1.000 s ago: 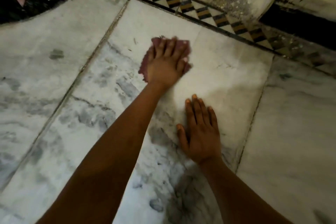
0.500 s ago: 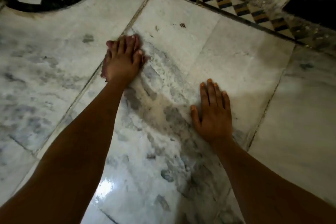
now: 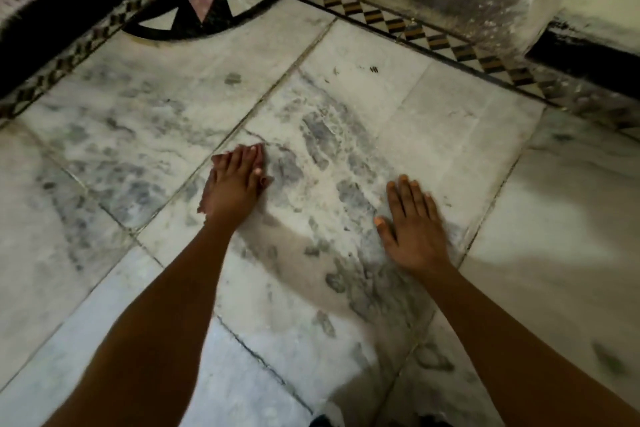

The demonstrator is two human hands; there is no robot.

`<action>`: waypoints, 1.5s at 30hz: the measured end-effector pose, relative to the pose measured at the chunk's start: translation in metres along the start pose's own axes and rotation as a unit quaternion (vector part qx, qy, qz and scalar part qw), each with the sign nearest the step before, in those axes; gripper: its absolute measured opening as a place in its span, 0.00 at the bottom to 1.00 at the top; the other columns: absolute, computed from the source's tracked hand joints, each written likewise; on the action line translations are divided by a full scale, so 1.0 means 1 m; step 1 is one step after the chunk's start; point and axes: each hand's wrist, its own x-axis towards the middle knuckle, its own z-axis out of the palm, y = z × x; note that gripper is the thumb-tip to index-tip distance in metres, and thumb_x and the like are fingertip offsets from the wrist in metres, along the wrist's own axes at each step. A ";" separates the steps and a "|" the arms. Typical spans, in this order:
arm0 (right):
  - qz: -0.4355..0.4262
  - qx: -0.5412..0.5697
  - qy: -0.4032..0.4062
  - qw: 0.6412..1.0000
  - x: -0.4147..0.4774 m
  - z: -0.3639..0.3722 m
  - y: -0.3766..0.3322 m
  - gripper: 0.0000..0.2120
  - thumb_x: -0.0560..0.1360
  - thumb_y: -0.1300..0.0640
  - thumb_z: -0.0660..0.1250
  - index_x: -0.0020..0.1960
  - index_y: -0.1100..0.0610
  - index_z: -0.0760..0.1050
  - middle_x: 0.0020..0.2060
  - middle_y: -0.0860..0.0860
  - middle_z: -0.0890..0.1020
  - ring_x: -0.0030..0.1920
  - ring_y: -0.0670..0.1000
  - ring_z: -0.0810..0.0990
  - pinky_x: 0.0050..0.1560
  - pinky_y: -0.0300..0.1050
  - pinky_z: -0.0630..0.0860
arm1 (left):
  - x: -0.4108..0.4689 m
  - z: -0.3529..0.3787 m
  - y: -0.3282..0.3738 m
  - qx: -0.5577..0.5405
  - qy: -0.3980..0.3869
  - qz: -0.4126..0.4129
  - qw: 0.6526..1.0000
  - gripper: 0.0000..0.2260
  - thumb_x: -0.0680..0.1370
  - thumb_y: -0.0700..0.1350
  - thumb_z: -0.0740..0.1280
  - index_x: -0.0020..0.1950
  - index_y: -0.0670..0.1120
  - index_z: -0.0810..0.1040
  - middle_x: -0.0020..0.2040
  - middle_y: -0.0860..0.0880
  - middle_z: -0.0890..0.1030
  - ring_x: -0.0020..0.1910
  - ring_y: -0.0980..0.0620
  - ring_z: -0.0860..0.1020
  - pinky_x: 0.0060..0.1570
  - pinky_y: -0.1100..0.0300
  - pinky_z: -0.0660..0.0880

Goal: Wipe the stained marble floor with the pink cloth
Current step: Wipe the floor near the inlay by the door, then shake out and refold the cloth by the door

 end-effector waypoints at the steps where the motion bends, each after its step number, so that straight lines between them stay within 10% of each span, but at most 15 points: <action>1: -0.015 -0.003 -0.009 1.000 -0.010 0.002 0.001 0.33 0.77 0.40 0.44 0.76 0.57 0.54 0.76 0.57 0.55 0.76 0.57 0.54 0.73 0.49 0.43 | -0.003 0.000 0.010 -0.012 0.003 -0.008 1.000 0.27 0.78 0.56 0.45 0.76 0.50 0.56 0.77 0.47 0.57 0.76 0.45 0.53 0.73 0.51 0.49; 10: 0.014 -0.030 -0.069 0.997 -0.025 -0.008 -0.009 0.40 0.71 0.36 0.30 0.77 0.54 0.44 0.77 0.54 0.45 0.77 0.54 0.44 0.74 0.51 0.38 | -0.115 0.017 0.062 -0.103 0.041 0.087 0.990 0.22 0.79 0.51 0.52 0.71 0.45 0.68 0.71 0.43 0.70 0.71 0.44 0.66 0.68 0.59 0.52; 16: 0.108 0.085 -0.137 0.981 -0.021 -0.032 -0.025 0.32 0.80 0.40 0.46 0.78 0.54 0.43 0.77 0.53 0.46 0.77 0.53 0.44 0.75 0.52 0.42 | -0.150 -0.006 0.090 -0.245 0.036 -0.004 0.969 0.18 0.81 0.53 0.50 0.70 0.55 0.69 0.56 0.49 0.81 0.54 0.50 0.79 0.55 0.58 0.72; 18: 0.110 0.126 -0.126 0.978 -0.020 -0.043 -0.029 0.31 0.80 0.41 0.49 0.78 0.54 0.45 0.77 0.54 0.50 0.77 0.54 0.49 0.75 0.51 0.47 | -0.152 -0.021 0.100 -0.367 0.039 -0.064 0.927 0.15 0.82 0.51 0.53 0.67 0.57 0.71 0.47 0.54 0.82 0.45 0.54 0.80 0.44 0.57 0.76; 22: 0.080 0.192 -0.076 0.975 -0.024 -0.063 -0.040 0.29 0.81 0.44 0.52 0.77 0.55 0.52 0.76 0.54 0.55 0.76 0.54 0.54 0.74 0.49 0.53 | -0.138 -0.051 0.110 -0.670 -0.035 -0.246 0.700 0.14 0.82 0.44 0.56 0.62 0.42 0.76 0.48 0.40 0.81 0.44 0.39 0.79 0.43 0.49 0.77; 25: 0.032 0.225 -0.027 0.973 -0.029 -0.077 -0.046 0.27 0.80 0.49 0.57 0.76 0.56 0.56 0.75 0.54 0.61 0.74 0.53 0.59 0.73 0.47 0.57 | -0.131 -0.082 0.110 -0.719 -0.113 -0.300 0.616 0.15 0.80 0.48 0.59 0.58 0.39 0.76 0.43 0.37 0.80 0.37 0.40 0.79 0.34 0.54 0.75; 45: -0.014 0.284 -0.046 0.958 0.021 -0.122 -0.075 0.25 0.79 0.56 0.62 0.74 0.58 0.62 0.71 0.54 0.68 0.71 0.52 0.66 0.67 0.38 0.61 | -0.041 -0.132 0.105 -0.794 -0.119 -0.384 0.456 0.13 0.79 0.48 0.61 0.57 0.41 0.75 0.44 0.42 0.78 0.40 0.43 0.76 0.30 0.56 0.79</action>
